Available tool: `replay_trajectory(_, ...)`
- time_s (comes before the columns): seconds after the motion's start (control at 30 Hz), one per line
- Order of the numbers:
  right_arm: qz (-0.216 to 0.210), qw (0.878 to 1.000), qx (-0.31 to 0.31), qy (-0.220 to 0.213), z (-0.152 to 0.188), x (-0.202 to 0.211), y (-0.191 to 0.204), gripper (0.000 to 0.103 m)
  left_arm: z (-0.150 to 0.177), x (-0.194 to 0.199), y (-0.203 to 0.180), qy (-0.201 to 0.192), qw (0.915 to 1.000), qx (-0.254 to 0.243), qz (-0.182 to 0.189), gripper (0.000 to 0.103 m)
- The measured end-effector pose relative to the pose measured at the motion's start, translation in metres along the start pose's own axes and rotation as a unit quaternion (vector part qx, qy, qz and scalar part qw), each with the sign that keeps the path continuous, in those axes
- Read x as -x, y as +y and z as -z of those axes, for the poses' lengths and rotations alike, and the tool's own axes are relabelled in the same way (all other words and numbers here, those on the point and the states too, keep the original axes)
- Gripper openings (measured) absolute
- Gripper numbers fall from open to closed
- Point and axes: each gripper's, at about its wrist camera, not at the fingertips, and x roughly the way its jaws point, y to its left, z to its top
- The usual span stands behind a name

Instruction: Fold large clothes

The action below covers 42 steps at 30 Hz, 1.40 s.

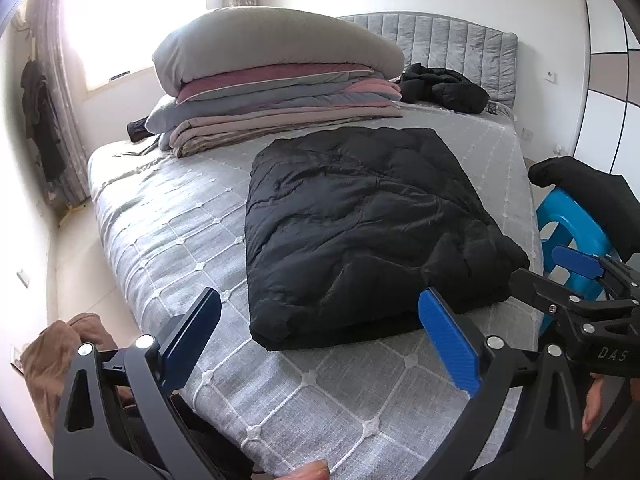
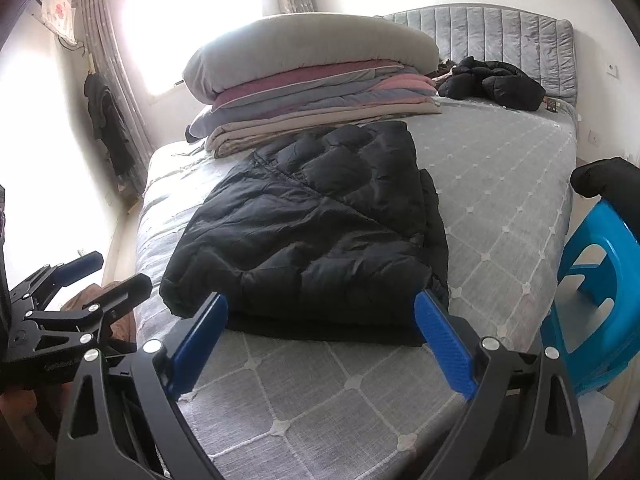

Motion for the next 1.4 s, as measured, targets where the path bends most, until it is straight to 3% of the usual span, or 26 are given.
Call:
replay_trajectory(0.2,-0.016,1.000,-0.013,0.020,0.000,-0.009,-0.005,0.092,0.003,-0.011,0.006,0.020,0.9996,0.012,0.017,0.095)
replay_trajectory(0.3,-0.047,0.995,-0.073,0.041,-0.013,-0.018,-0.037,0.092,0.005,-0.021,0.022,0.044,0.9972,0.043,0.043,0.095)
replay_trajectory(0.37,-0.046,0.991,-0.107,0.059,-0.025,-0.028,-0.063,0.092,0.008,-0.029,0.035,0.062,0.9936,0.071,0.061,0.095)
replay_trajectory(0.47,-0.069,0.980,-0.155,0.103,-0.041,-0.051,-0.099,0.092,0.013,-0.045,0.060,0.098,0.9831,0.122,0.095,0.095)
replay_trajectory(0.63,-0.134,0.944,-0.238,0.183,-0.042,-0.100,-0.134,0.092,0.026,-0.064,0.092,0.129,0.9645,0.200,0.115,0.095)
replay_trajectory(0.73,-0.132,0.938,-0.241,0.211,-0.033,-0.117,-0.131,0.092,0.027,-0.067,0.093,0.128,0.9657,0.199,0.106,0.095)
replay_trajectory(0.8,-0.162,0.926,-0.254,0.227,-0.025,-0.128,-0.122,0.093,0.024,-0.069,0.090,0.128,0.9685,0.188,0.102,0.095)
replay_trajectory(0.87,-0.181,0.930,-0.227,0.227,-0.022,-0.128,-0.105,0.093,0.020,-0.067,0.080,0.125,0.9733,0.165,0.099,0.095)
replay_trajectory(0.97,-0.095,0.963,-0.165,0.192,-0.024,-0.105,-0.088,0.092,0.014,-0.063,0.070,0.119,0.9782,0.144,0.090,0.095)
replay_trajectory(1.03,0.023,0.988,-0.105,0.114,-0.028,-0.070,-0.072,0.093,0.011,-0.057,0.063,0.112,0.9818,0.135,0.073,0.095)
replay_trajectory(1.13,0.106,0.992,-0.043,0.052,-0.019,-0.033,-0.034,0.096,0.007,-0.058,0.049,0.114,0.9854,0.118,0.044,0.095)
replay_trajectory(1.27,0.100,0.995,-0.010,0.007,0.001,-0.009,-0.005,0.096,0.003,-0.052,0.035,0.112,0.9867,0.109,0.043,0.095)
replay_trajectory(1.4,0.111,0.993,-0.016,0.018,0.005,-0.009,-0.009,0.096,0.001,-0.037,0.022,0.097,0.9908,0.091,0.026,0.095)
